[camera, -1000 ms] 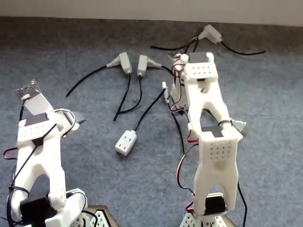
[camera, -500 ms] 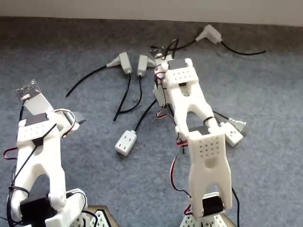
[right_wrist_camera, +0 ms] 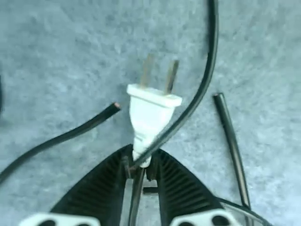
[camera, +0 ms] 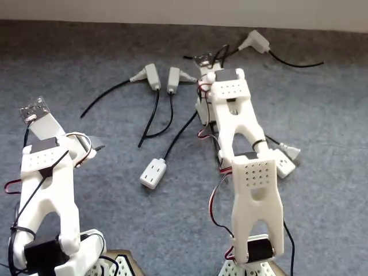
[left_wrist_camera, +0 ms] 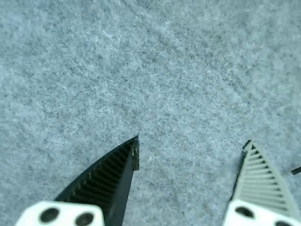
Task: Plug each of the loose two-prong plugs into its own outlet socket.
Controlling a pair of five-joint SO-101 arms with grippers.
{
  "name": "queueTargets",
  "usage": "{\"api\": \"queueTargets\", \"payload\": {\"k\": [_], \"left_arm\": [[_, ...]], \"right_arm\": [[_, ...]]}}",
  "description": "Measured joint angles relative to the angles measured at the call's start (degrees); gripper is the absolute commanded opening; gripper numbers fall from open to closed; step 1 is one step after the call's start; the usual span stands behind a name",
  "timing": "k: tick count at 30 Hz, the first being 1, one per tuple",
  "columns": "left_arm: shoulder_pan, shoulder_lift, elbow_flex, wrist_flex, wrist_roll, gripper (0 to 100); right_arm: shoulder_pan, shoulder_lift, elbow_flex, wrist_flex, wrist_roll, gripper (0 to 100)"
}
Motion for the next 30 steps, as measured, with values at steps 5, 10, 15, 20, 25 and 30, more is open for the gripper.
{"api": "queueTargets", "payload": {"k": [5,10,15,20,25,30], "left_arm": [[0.0,0.0,0.0,0.0,0.0,33],[0.0,0.0,0.0,0.0,0.0,33],[0.0,0.0,0.0,0.0,0.0,33],[0.0,0.0,0.0,0.0,0.0,33],[-6.9,0.0,-3.2,0.0,0.0,34],[-22.0,0.0,-9.0,0.0,-2.9,34]], "right_arm": [[-0.1,0.0,-13.1,10.0,5.3,1.3],[-1.5,-0.1,-21.9,13.5,8.8,1.3],[-3.5,-0.1,-20.6,13.7,12.0,1.3],[-11.0,-2.3,-12.5,13.7,12.6,1.3],[-22.7,-8.0,-2.7,13.7,12.6,1.3],[-33.8,-9.3,2.0,13.7,12.6,1.3]]}}
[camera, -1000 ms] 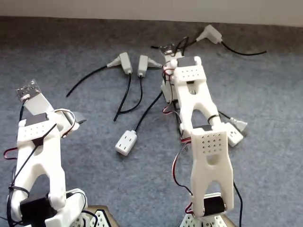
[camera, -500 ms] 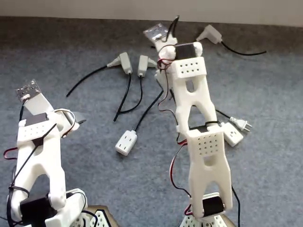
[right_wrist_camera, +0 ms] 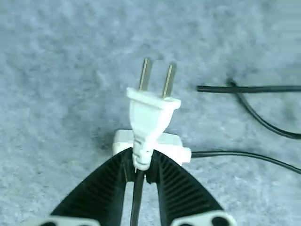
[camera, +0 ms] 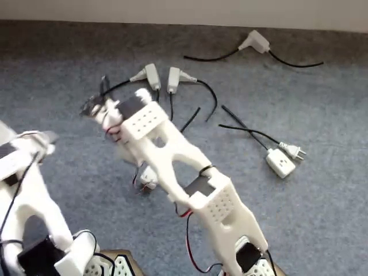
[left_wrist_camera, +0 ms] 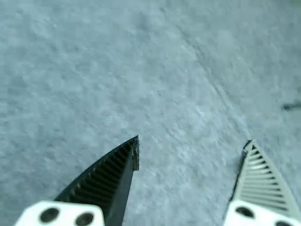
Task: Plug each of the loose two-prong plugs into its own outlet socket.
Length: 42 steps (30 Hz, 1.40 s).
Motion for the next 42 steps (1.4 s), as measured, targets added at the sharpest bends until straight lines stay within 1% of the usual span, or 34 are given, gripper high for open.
{"api": "queueTargets", "payload": {"k": [4,7,10,12,15,18,21,25,27,29,31,35,39,42], "left_arm": [[-10.7,0.0,-6.5,0.0,-4.3,34],[-16.6,2.2,-11.3,0.0,-5.1,34],[-18.5,8.4,-16.7,0.0,-6.3,34],[-18.6,14.7,-20.7,0.0,-7.1,34],[-18.6,25.1,-28.4,1.6,-7.3,34],[-18.3,34.9,-38.5,9.0,-9.1,34],[-15.2,42.5,-50.9,20.0,-13.8,34],[-9.2,49.4,-68.7,37.5,-20.0,33],[-6.1,51.1,-75.7,45.6,-21.4,33],[-3.7,51.2,-76.7,49.7,-22.0,33],[-2.0,50.5,-74.4,50.6,-22.1,33],[4.4,44.3,-61.5,51.0,-22.0,33],[14.8,35.5,-46.0,51.0,-21.8,33],[22.1,29.9,-38.0,51.0,-19.4,33]], "right_arm": [[-5.2,0.0,2.8,-0.4,0.0,1.8],[-6.9,0.8,3.6,-2.4,-0.1,9.1],[-7.3,4.4,3.6,-5.3,-4.7,17.3],[-7.1,5.8,3.6,-6.8,-7.9,18.4],[-7.2,5.8,3.2,-7.6,-9.2,18.4],[-7.1,5.9,-1.1,-5.8,-9.4,18.4],[-5.6,4.8,-9.4,-1.8,-9.4,18.4],[0.0,1.5,-21.5,-0.2,-9.5,18.4],[4.2,-0.4,-25.4,-0.1,-9.5,18.4],[8.5,-2.0,-27.1,0.0,-9.5,18.4],[12.9,-3.2,-27.4,0.0,-9.5,18.4],[21.3,-4.2,-27.4,0.0,-9.5,18.4],[28.6,-4.3,-27.4,0.0,-9.5,18.4],[33.2,-4.3,-27.4,0.0,-11.0,18.4]]}}
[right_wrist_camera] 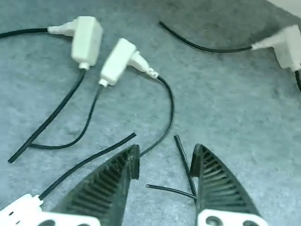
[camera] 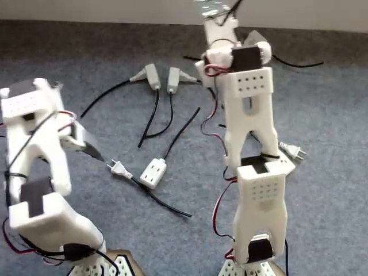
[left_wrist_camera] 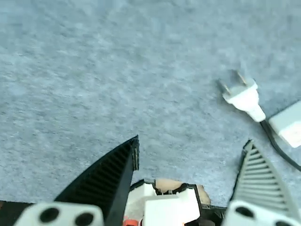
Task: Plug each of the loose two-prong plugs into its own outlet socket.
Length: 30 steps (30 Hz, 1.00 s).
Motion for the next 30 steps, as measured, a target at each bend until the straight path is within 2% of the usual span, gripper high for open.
{"api": "queueTargets", "payload": {"k": [5,12,16,23,26,30], "left_arm": [[4.9,-2.8,6.2,-0.9,3.8,33],[7.5,-2.9,14.2,-9.2,10.5,33],[10.3,-2.9,18.1,-16.3,15.6,33],[10.5,-2.9,22.4,-28.1,21.2,33],[11.3,-2.9,22.4,-29.5,23.7,33],[16.4,-2.9,22.5,-29.7,25.0,33]], "right_arm": [[4.7,-0.1,2.7,0.0,-4.1,18.4],[4.9,-0.1,7.6,0.0,-4.7,18.4],[5.5,-0.1,7.8,0.0,-4.7,18.4],[5.6,-0.1,8.4,0.0,-4.7,18.4],[5.6,-0.1,8.4,0.0,-4.7,18.4],[5.6,-0.1,8.4,0.0,-4.7,18.4]]}}
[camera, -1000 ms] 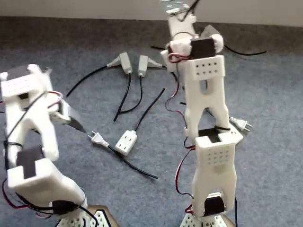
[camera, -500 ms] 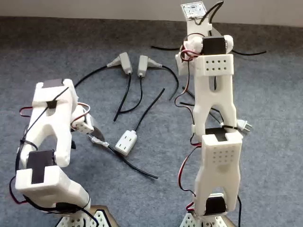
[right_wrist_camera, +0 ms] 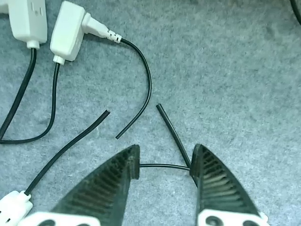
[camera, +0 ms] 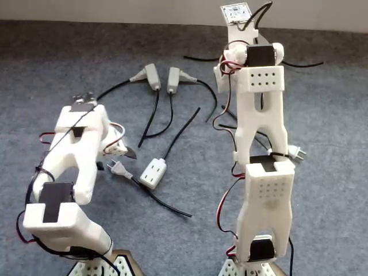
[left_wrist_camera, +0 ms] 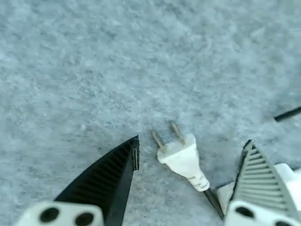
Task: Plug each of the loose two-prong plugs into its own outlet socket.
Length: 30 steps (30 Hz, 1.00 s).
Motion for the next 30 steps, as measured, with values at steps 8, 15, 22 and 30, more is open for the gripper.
{"api": "queueTargets", "payload": {"k": [8,15,22,30], "left_arm": [[8.1,0.0,0.0,-5.3,0.2,33],[7.8,0.0,0.0,-8.0,0.3,33],[8.3,0.0,-3.5,1.7,-1.7,33],[12.1,0.1,-2.2,4.7,-5.8,33]], "right_arm": [[0.0,0.0,0.0,0.0,0.0,18.4],[0.0,0.0,0.0,0.0,0.0,18.4],[0.0,0.0,0.0,0.0,0.0,18.4],[0.0,0.0,0.2,-0.3,0.0,18.4]]}}
